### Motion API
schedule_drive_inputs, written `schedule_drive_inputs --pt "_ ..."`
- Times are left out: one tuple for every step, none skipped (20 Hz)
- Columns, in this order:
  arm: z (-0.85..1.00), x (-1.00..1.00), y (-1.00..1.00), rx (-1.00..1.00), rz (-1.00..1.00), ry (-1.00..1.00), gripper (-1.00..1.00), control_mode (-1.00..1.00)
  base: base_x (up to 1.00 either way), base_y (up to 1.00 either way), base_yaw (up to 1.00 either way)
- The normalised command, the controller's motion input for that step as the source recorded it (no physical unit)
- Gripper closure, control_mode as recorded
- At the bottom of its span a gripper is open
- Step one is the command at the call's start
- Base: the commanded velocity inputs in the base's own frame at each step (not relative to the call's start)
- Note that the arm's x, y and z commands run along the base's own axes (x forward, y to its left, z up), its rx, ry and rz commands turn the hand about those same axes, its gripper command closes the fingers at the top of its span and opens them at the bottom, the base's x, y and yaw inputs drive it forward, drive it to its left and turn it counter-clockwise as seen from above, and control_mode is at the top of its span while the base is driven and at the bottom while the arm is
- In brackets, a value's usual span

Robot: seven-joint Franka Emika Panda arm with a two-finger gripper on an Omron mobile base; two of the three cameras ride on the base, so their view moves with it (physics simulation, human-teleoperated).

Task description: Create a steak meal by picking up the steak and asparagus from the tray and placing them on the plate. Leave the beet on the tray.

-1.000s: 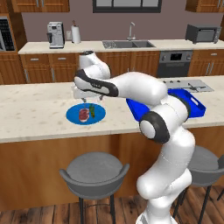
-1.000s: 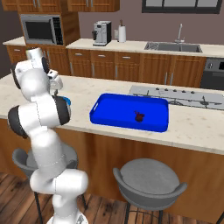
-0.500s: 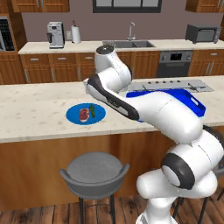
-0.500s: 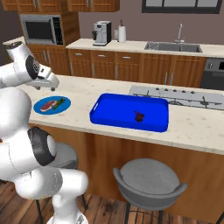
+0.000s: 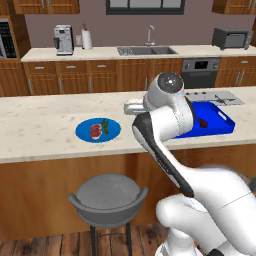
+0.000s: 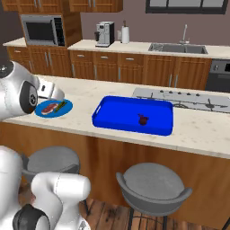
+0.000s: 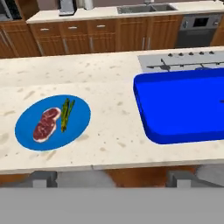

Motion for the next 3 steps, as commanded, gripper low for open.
schedule_drive_inputs --pt "-0.06 -0.57 -0.75 0.0 0.15 -0.04 -1.0 -1.0 0.0 0.0 0.0" --pt "-0.1 -0.45 -0.83 0.0 0.13 0.0 -1.0 -1.0 0.0 0.0 0.0" --pt "-0.09 -0.44 -0.81 0.0 0.13 0.0 -1.0 -1.0 0.0 0.0 0.0"
